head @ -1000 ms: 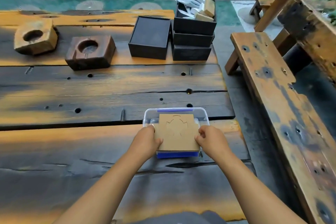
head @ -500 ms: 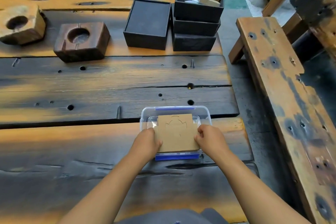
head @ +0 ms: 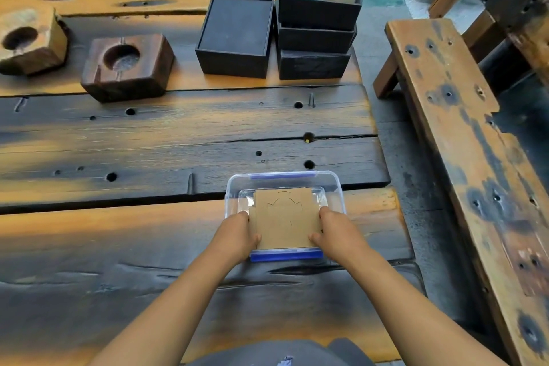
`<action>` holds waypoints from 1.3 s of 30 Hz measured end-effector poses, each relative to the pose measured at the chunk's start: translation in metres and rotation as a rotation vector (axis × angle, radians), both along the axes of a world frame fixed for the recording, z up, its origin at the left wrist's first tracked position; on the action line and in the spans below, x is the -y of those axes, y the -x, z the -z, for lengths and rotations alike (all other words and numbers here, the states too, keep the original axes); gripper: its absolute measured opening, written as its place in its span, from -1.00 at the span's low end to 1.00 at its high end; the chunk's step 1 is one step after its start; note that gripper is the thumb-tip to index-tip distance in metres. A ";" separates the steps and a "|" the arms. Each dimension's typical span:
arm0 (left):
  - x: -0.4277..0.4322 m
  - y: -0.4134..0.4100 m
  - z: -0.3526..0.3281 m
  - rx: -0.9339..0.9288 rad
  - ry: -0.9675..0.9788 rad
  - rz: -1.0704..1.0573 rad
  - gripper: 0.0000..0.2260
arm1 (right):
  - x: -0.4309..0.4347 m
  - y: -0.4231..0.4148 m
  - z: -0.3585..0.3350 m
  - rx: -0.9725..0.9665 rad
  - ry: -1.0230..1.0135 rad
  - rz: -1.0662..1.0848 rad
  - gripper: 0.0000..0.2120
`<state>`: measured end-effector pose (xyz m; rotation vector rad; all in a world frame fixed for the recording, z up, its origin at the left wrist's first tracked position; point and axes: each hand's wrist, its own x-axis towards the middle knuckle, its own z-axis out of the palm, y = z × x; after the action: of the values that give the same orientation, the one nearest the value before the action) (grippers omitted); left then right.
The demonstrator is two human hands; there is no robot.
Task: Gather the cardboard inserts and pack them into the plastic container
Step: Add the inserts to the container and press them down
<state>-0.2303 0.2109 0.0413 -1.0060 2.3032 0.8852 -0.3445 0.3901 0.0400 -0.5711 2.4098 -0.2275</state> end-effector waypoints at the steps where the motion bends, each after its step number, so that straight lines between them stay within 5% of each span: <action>1: 0.003 0.000 -0.001 0.003 -0.027 -0.016 -0.70 | 0.000 0.002 -0.001 0.021 -0.004 0.009 -0.76; 13: 0.030 0.037 -0.011 0.036 -0.206 0.031 -0.50 | 0.021 0.032 -0.004 0.267 0.044 0.080 -0.27; 20: 0.041 0.051 0.002 0.179 -0.472 -0.001 -0.76 | 0.032 0.052 0.005 0.514 0.005 0.090 -0.28; 31: 0.040 0.060 0.016 0.294 -0.464 0.032 -0.38 | 0.037 0.063 0.017 0.611 -0.104 0.059 -0.28; 39: 0.041 0.060 0.020 0.254 -0.510 -0.003 -0.43 | 0.034 0.067 0.023 0.654 -0.067 0.073 -0.34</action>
<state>-0.2898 0.1702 0.0216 -0.8369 1.7380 1.1898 -0.4115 0.3562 0.0169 -0.3115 1.7950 -0.3082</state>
